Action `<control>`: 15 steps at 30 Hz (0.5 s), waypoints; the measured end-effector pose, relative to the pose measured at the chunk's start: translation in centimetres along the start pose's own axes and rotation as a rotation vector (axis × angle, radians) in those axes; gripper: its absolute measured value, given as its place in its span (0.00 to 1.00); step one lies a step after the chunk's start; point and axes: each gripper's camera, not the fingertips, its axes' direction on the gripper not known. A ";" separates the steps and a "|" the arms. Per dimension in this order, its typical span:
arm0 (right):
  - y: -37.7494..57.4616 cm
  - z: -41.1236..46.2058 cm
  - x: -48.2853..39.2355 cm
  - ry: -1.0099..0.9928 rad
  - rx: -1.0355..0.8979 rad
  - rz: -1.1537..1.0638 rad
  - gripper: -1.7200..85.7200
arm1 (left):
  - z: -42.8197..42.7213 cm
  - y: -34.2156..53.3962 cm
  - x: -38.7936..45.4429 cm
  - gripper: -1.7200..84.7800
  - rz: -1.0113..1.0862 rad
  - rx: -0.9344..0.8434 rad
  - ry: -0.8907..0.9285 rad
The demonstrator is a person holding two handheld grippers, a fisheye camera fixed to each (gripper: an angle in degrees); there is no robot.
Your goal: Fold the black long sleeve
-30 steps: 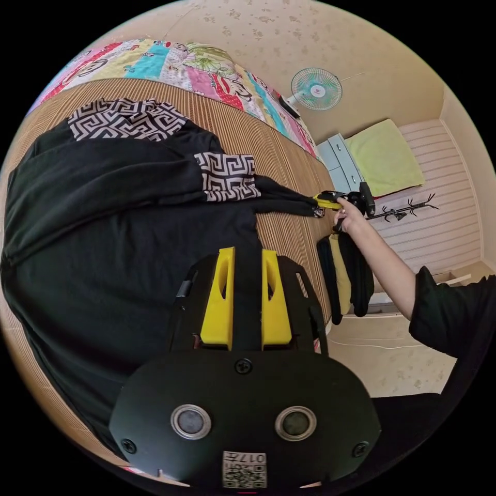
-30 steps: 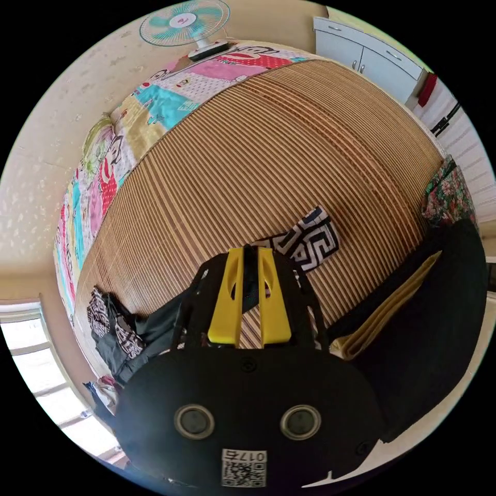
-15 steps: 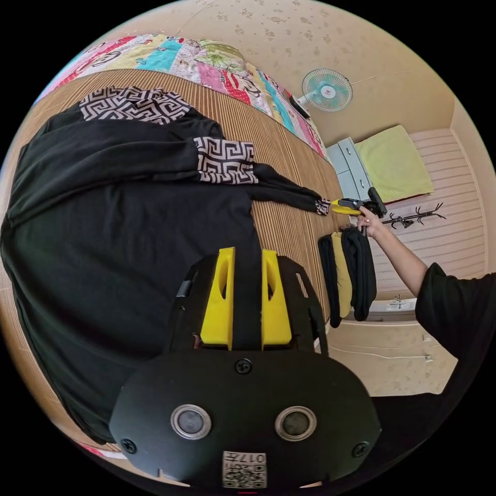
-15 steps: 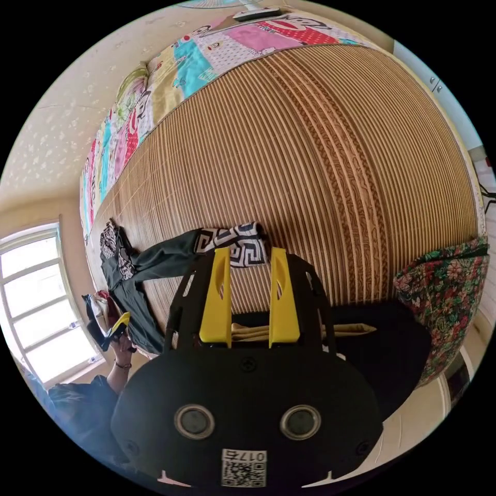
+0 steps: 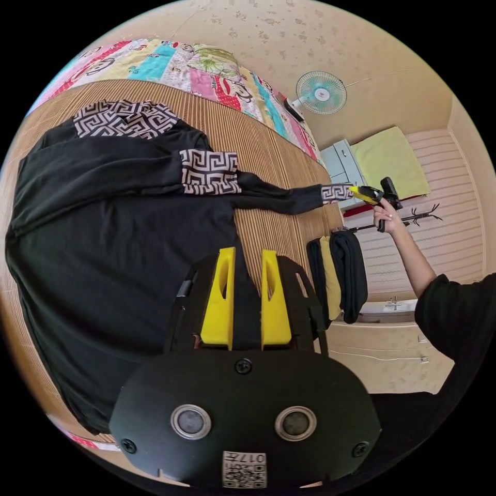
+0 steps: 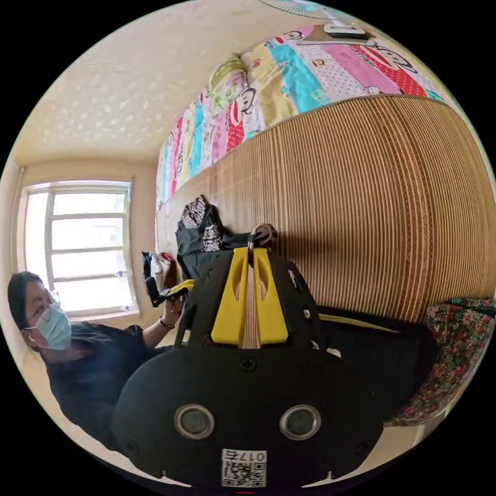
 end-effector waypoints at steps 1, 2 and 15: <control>0.8 -2.4 -0.2 -0.109 0.073 0.033 0.04 | -0.3 0.0 0.0 0.11 -0.004 0.004 0.003; 1.6 -4.2 1.0 -0.180 0.123 0.141 0.04 | -0.8 0.2 -0.1 0.11 -0.013 0.013 0.010; 6.9 -2.3 6.4 -0.242 0.184 0.497 0.03 | -4.9 2.3 0.3 0.11 -0.094 0.053 0.109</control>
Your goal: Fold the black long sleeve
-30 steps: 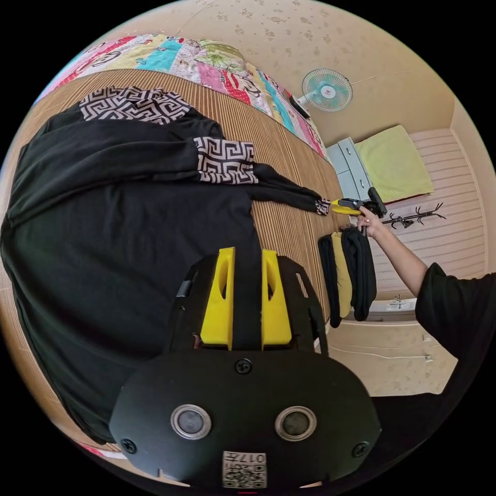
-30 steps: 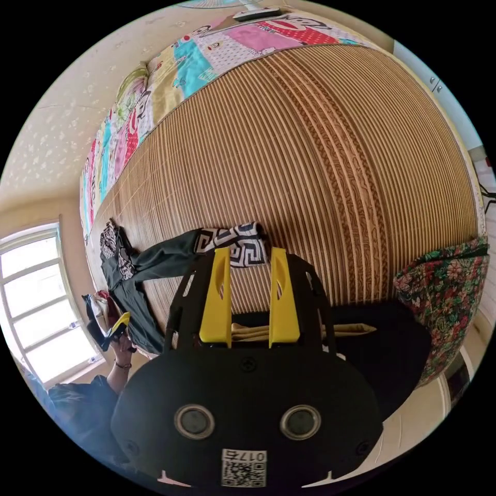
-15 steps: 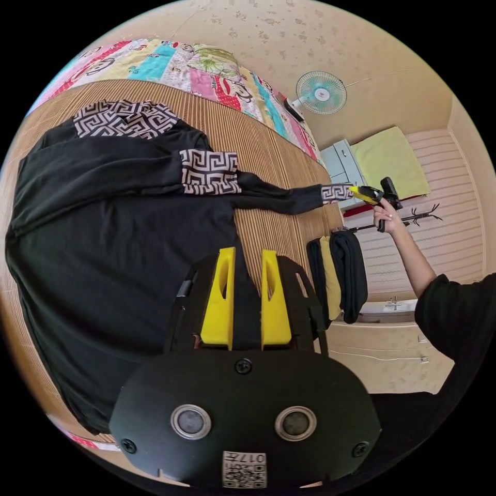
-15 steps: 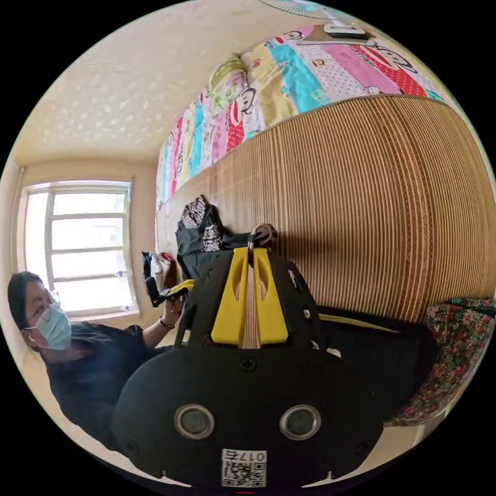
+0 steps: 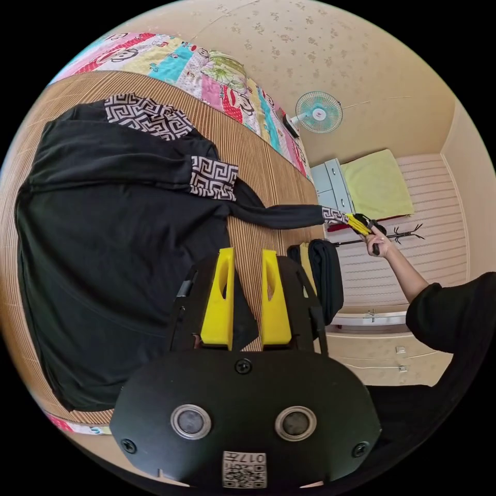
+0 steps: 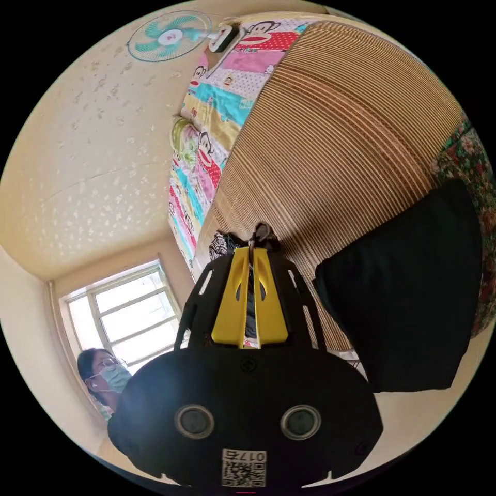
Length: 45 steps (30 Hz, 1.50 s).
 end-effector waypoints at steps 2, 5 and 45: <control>0.4 0.1 0.9 0.145 0.001 0.127 0.03 | -0.6 0.0 -0.4 0.12 -0.021 0.011 0.013; 1.0 0.8 -2.6 0.169 0.002 0.008 0.03 | -2.0 0.2 -1.1 0.12 -0.012 0.026 -0.080; 22.1 63.7 -14.3 0.462 -0.219 -0.700 0.09 | -22.2 8.6 -10.9 0.13 -0.160 0.254 -0.071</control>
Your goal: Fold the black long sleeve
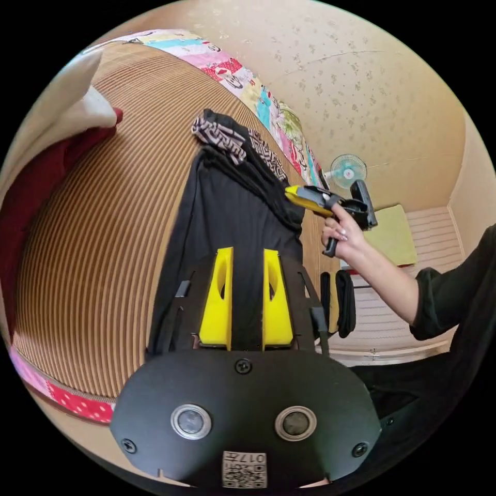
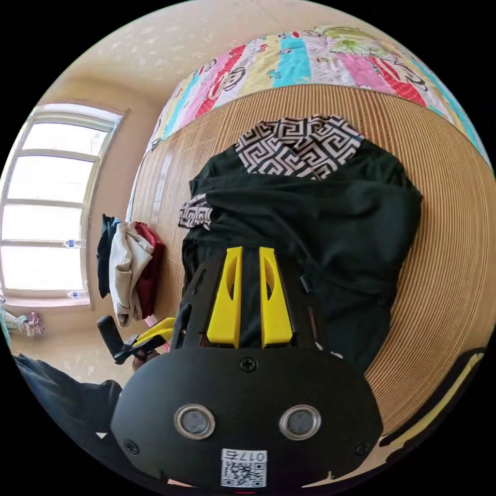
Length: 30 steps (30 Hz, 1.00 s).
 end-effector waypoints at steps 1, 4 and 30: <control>-0.8 -1.2 1.0 0.075 0.028 -0.008 0.09 | -0.1 -1.0 0.1 0.13 0.009 0.019 -0.013; -3.0 -2.9 1.9 0.242 0.075 -0.047 0.09 | -0.1 -6.3 0.9 0.13 0.055 0.117 -0.066; -7.8 2.5 9.6 0.313 0.113 0.176 0.07 | -3.0 -11.1 -4.4 0.02 -0.087 0.218 0.014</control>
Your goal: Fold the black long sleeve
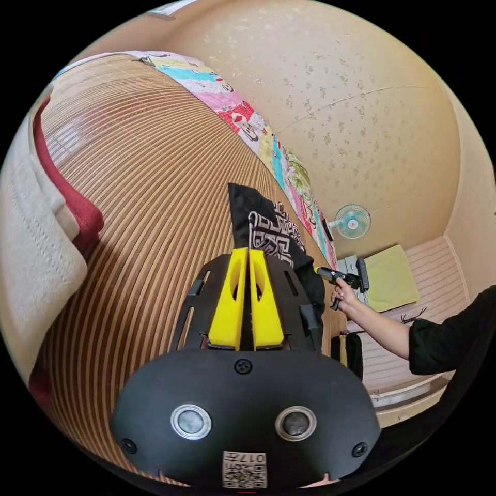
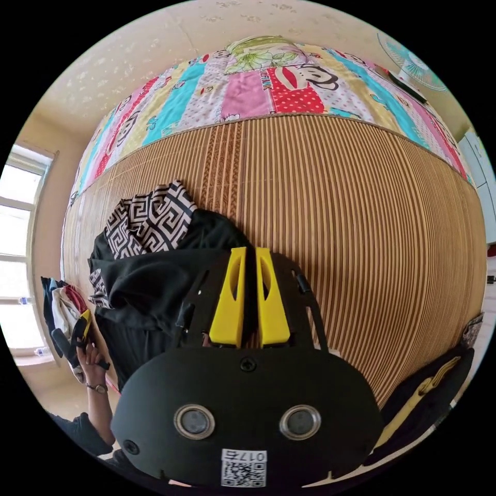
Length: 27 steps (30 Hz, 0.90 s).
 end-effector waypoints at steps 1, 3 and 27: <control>0.0 -0.1 -0.2 -0.021 -0.013 -0.017 0.09 | -0.2 0.1 -0.1 0.03 -0.016 0.006 -0.017; 0.2 -1.4 -1.3 0.042 0.028 -0.017 0.10 | -1.2 0.0 0.5 0.08 -0.003 0.036 -0.017; 4.7 1.5 -28.7 -0.178 -0.027 -1.079 0.03 | -1.4 -3.2 2.1 0.02 0.099 0.024 0.145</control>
